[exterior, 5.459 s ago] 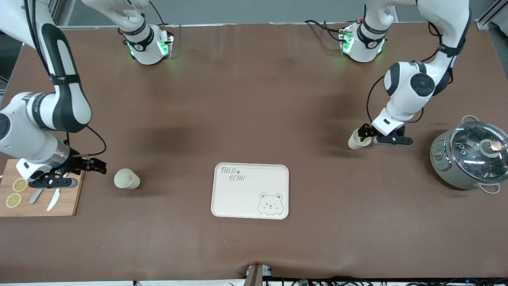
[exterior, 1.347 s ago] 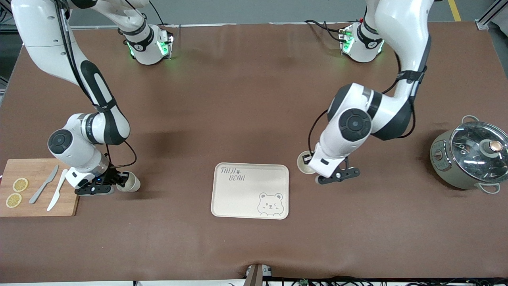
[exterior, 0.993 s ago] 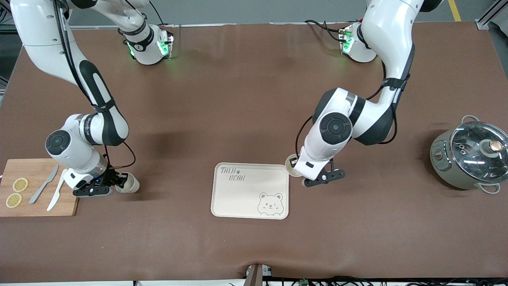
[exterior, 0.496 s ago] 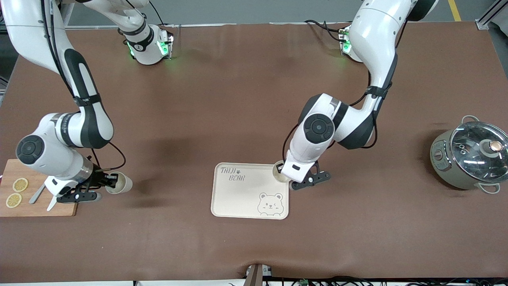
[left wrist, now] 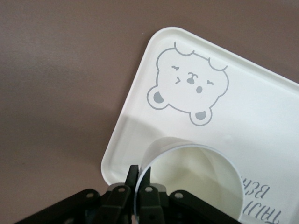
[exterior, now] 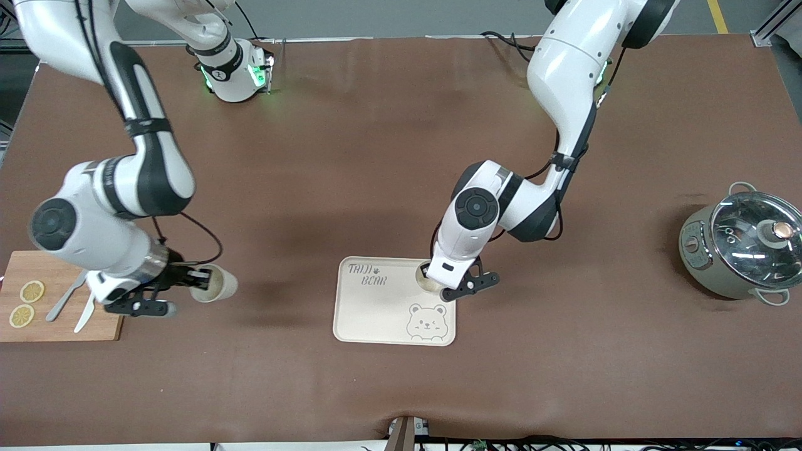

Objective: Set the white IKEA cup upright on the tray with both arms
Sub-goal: 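Carry the cup in the right gripper onto the tray beside the other cup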

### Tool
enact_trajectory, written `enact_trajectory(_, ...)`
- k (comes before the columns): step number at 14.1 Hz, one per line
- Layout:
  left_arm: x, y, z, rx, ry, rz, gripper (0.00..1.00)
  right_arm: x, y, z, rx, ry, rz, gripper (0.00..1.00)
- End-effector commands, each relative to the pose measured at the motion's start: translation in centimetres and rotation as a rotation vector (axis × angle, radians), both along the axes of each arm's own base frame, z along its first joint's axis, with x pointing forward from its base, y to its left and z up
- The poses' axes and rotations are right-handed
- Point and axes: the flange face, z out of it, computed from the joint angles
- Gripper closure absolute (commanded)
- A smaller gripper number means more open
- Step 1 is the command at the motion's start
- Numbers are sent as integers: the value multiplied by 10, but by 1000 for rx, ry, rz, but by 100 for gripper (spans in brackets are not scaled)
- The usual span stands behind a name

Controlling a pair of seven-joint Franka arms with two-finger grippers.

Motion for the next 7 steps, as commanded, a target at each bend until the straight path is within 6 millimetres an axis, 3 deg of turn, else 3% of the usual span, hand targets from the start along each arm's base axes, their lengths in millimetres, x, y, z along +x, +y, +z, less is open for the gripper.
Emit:
enact_trajectory(1,4,-6,-4,-1,-30,17,100,-13,61,3,10,21,-96,100)
enact_trajectory(7,3,-10,-18,3,-52,12,100,-34,164,13,38,3,-231,100)
